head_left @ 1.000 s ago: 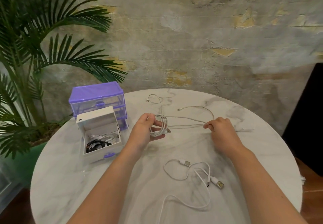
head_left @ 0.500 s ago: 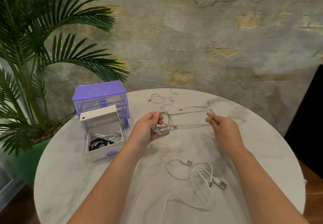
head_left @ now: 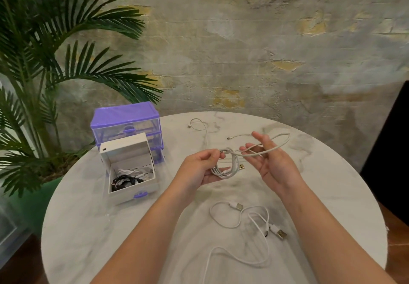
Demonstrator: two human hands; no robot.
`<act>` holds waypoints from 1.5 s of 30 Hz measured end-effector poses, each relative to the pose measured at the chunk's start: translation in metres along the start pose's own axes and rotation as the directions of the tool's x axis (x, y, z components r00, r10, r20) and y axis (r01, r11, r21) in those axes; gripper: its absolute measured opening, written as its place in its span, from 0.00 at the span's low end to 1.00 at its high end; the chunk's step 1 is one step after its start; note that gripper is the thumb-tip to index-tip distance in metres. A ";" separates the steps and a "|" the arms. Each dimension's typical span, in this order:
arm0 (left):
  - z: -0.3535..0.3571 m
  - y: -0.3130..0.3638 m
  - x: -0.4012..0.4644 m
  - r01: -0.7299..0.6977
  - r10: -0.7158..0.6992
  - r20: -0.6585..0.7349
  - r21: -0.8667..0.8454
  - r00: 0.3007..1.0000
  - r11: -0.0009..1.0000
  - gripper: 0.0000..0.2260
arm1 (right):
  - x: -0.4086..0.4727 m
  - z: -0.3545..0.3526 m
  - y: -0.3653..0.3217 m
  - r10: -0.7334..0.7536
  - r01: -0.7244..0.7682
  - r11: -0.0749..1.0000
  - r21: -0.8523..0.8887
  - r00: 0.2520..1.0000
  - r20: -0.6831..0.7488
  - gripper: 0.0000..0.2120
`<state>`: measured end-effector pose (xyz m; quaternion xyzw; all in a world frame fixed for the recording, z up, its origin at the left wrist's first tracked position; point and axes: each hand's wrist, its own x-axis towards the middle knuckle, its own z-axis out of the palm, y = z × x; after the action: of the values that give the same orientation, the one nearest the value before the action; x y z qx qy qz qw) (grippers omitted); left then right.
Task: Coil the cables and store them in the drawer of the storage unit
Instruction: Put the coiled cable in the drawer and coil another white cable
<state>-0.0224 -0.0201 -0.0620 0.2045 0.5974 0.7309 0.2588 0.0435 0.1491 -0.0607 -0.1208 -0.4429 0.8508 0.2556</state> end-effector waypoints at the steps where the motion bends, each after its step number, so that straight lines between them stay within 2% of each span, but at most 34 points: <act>1: 0.001 0.000 0.000 -0.002 0.002 0.005 -0.003 1.000 1.000 0.07 | 0.000 0.001 0.001 0.029 -0.029 0.999 -0.020 1.000 0.002 0.12; 7: 0.006 -0.003 -0.002 0.008 -0.008 0.017 0.018 1.000 1.000 0.07 | 0.000 -0.006 0.002 0.140 -0.138 0.985 -0.101 0.990 0.020 0.12; 11: 0.010 -0.009 -0.002 0.010 -0.010 -0.011 0.058 1.000 0.998 0.08 | -0.001 -0.007 0.010 0.220 -0.152 0.887 -0.435 0.969 0.109 0.15; 13: 0.011 -0.010 0.000 -0.009 0.011 -0.037 0.063 0.999 0.998 0.08 | -0.003 -0.005 0.013 0.237 -0.130 0.843 -0.522 0.961 0.143 0.16; 16: 0.009 -0.008 0.003 -0.051 0.054 -0.110 0.026 0.992 0.998 0.07 | -0.006 0.000 0.007 0.269 -0.131 0.855 -0.502 0.939 0.214 0.15; 19: 0.006 -0.008 0.005 -0.081 0.082 -0.165 0.016 0.983 0.997 0.07 | -0.007 0.004 0.004 0.286 -0.115 0.879 -0.463 0.904 0.319 0.18; 22: 0.008 -0.008 0.004 -0.091 0.089 -0.162 -0.007 0.983 0.996 0.06 | -0.011 0.009 0.010 0.206 -0.012 0.842 -0.540 0.931 0.300 0.26; 24: 0.011 -0.008 0.004 -0.100 0.100 -0.156 0.010 0.983 0.995 0.06 | -0.013 0.011 0.015 0.101 0.058 0.856 -0.515 0.956 0.274 0.28; 27: 0.012 -0.009 0.003 -0.111 0.111 -0.152 0.010 0.982 0.994 0.06 | -0.013 0.013 0.021 0.005 0.128 0.873 -0.470 0.962 0.273 0.25; 30: 0.011 -0.008 0.004 -0.128 0.120 -0.156 -0.042 0.980 0.991 0.06 | -0.013 0.017 0.022 0.001 0.153 0.847 -0.509 0.957 0.290 0.23; 34: 0.007 -0.005 0.006 -0.179 0.149 -0.228 -0.114 0.962 0.977 0.06 | -0.012 0.015 0.022 0.034 0.121 0.757 -0.642 0.974 0.224 0.29; 39: 0.005 -0.006 0.007 -0.202 0.165 -0.278 -0.109 0.946 0.973 0.09 | -0.016 0.019 0.019 0.035 0.096 0.801 -0.591 0.978 0.206 0.33; 42: 0.001 -0.002 0.010 -0.251 0.195 -0.366 -0.110 0.910 0.962 0.10 | -0.016 0.018 0.016 0.027 0.129 0.700 -0.703 0.978 0.206 0.31; 45: -0.013 0.009 0.011 -0.328 0.206 -0.472 -0.191 0.857 0.925 0.09 | -0.010 0.008 0.014 -0.065 0.186 0.567 -0.802 0.981 0.182 0.17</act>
<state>-0.0402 -0.0248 -0.0558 0.0779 0.5028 0.8601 0.0362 0.0444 0.1314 -0.0679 -0.1363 -0.8075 0.5374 0.2013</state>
